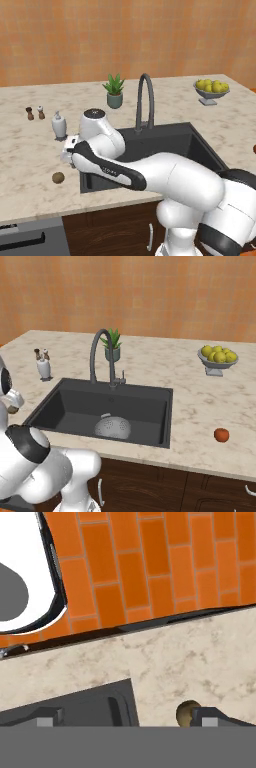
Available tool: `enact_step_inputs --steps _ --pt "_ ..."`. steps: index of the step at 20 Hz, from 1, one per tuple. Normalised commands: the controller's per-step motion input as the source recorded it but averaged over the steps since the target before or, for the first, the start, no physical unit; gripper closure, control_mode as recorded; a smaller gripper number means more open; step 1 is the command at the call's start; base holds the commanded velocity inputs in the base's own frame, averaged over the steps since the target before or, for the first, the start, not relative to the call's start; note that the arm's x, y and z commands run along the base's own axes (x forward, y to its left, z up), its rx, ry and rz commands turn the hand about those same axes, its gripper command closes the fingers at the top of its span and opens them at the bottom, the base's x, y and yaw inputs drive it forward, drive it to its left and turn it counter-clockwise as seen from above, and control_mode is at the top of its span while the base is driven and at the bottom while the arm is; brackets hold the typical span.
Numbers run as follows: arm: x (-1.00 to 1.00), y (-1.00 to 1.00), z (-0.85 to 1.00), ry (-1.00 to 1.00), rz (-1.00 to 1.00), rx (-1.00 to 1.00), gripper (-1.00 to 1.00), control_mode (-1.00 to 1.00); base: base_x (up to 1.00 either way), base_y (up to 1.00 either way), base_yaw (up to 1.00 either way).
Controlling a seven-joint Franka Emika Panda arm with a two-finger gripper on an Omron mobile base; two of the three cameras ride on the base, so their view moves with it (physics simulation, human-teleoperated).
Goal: Put the colander in the sink, put the kiwi, orange in the colander, and turn on the sink faucet and pour water over the colander.
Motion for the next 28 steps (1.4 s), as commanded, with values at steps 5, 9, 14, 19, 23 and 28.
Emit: enact_step_inputs --steps 5,9,14,19,23,28 --pt "0.3 0.46 -0.44 0.11 0.0 -0.14 -1.0 -1.0 0.0 0.0 0.0" --pt "0.33 0.44 -0.39 0.0 0.0 -0.07 -1.0 -1.0 0.0 0.0 0.0" --pt "0.38 0.38 -0.38 0.02 0.0 -0.06 -1.0 -1.0 0.0 0.0 0.0" --pt "0.4 0.29 -0.32 0.02 0.0 -0.03 -1.0 -1.0 0.0 0.0 0.0" --pt "0.36 0.28 -0.19 0.0 0.0 0.0 -1.0 -1.0 0.0 0.0 0.0" --pt "0.34 0.19 -0.39 0.03 0.0 -0.03 -1.0 -1.0 0.0 0.0 0.0"
